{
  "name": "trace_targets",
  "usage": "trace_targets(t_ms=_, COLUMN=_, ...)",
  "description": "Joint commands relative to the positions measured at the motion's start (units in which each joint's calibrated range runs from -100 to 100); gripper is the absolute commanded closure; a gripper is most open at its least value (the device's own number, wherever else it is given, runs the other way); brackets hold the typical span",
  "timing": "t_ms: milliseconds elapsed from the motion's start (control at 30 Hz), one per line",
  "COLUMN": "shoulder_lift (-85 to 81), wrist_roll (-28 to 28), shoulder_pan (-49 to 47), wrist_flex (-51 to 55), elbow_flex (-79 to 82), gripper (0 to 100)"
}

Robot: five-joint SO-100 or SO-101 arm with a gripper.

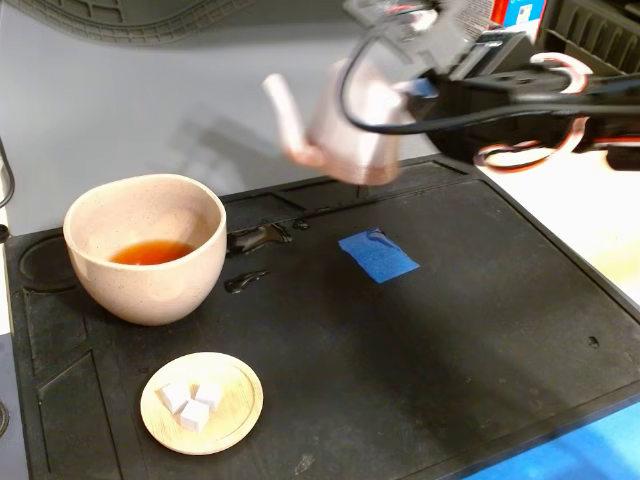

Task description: Pick up a kettle and pour liquid into a cup.

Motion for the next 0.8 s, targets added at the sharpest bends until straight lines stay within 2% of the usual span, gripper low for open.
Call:
trace_targets(t_ms=0, shoulder_lift=-6.63, wrist_roll=-0.45, shoulder_pan=-0.05, wrist_flex=-1.08, elbow_flex=3.26, gripper=100)
trace_targets(t_ms=67, shoulder_lift=-7.31, wrist_roll=-0.19, shoulder_pan=-0.13, wrist_flex=-1.52, elbow_flex=5.98, gripper=100)
trace_targets(t_ms=167, shoulder_lift=-6.88, wrist_roll=0.07, shoulder_pan=-0.05, wrist_flex=-10.94, elbow_flex=11.79, gripper=100)
trace_targets(t_ms=300, shoulder_lift=-6.8, wrist_roll=4.32, shoulder_pan=-0.36, wrist_flex=-11.2, elbow_flex=12.88, gripper=99)
trace_targets(t_ms=533, shoulder_lift=-6.63, wrist_roll=4.69, shoulder_pan=0.1, wrist_flex=-11.46, elbow_flex=15.51, gripper=99)
trace_targets(t_ms=567, shoulder_lift=-6.63, wrist_roll=6.79, shoulder_pan=0.1, wrist_flex=-11.2, elbow_flex=15.6, gripper=99)
trace_targets(t_ms=767, shoulder_lift=-4.41, wrist_roll=7.32, shoulder_pan=-0.43, wrist_flex=-11.63, elbow_flex=15.87, gripper=99)
